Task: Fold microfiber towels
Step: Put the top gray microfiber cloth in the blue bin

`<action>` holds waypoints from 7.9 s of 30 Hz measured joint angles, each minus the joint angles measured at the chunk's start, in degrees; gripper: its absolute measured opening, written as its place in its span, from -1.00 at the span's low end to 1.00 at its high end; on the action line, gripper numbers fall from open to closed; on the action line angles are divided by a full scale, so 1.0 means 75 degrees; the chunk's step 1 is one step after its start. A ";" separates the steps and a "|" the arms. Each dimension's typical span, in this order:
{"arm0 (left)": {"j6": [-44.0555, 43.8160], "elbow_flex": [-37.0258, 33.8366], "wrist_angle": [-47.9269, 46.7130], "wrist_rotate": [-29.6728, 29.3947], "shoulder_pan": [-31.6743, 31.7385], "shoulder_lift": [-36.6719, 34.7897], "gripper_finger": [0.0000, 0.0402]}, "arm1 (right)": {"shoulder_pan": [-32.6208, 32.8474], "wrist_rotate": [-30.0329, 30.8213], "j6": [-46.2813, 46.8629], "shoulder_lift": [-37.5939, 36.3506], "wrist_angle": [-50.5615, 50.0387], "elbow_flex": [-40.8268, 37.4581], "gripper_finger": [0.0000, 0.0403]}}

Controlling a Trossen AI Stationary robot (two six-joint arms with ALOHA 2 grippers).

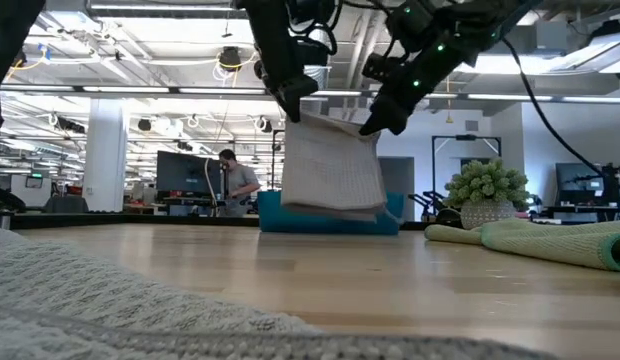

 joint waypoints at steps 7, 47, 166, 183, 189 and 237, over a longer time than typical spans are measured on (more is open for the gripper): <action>0.0275 -0.0007 0.0224 0.0748 0.0645 0.0000 -0.98 | -0.0368 -0.0023 -0.0128 0.0665 -0.0088 0.0643 -0.94; 0.1790 -0.1635 0.3966 0.1990 0.1958 0.0127 -0.98 | -0.1397 -0.0469 -0.0105 0.1733 -0.0310 0.1595 -0.94; -0.4622 -0.0469 0.0596 0.0915 -0.0225 0.1612 -0.98 | -0.1843 -0.2966 -0.2946 0.3094 -0.3468 0.4195 -0.97; -0.5052 -0.0479 0.0028 0.1228 -0.0193 0.1612 -0.82 | -0.1649 -0.3435 -0.3014 0.3051 -0.3244 0.4195 -0.72; -0.5322 -0.0495 -0.0160 0.1378 -0.0147 0.1614 -0.56 | -0.1613 -0.3425 -0.3299 0.3033 -0.3117 0.4206 -0.55; 0.0893 -0.0258 0.3796 0.5407 0.0987 0.2554 -0.27 | -0.1470 -0.2554 -0.0650 -0.0216 -0.4538 0.4195 0.05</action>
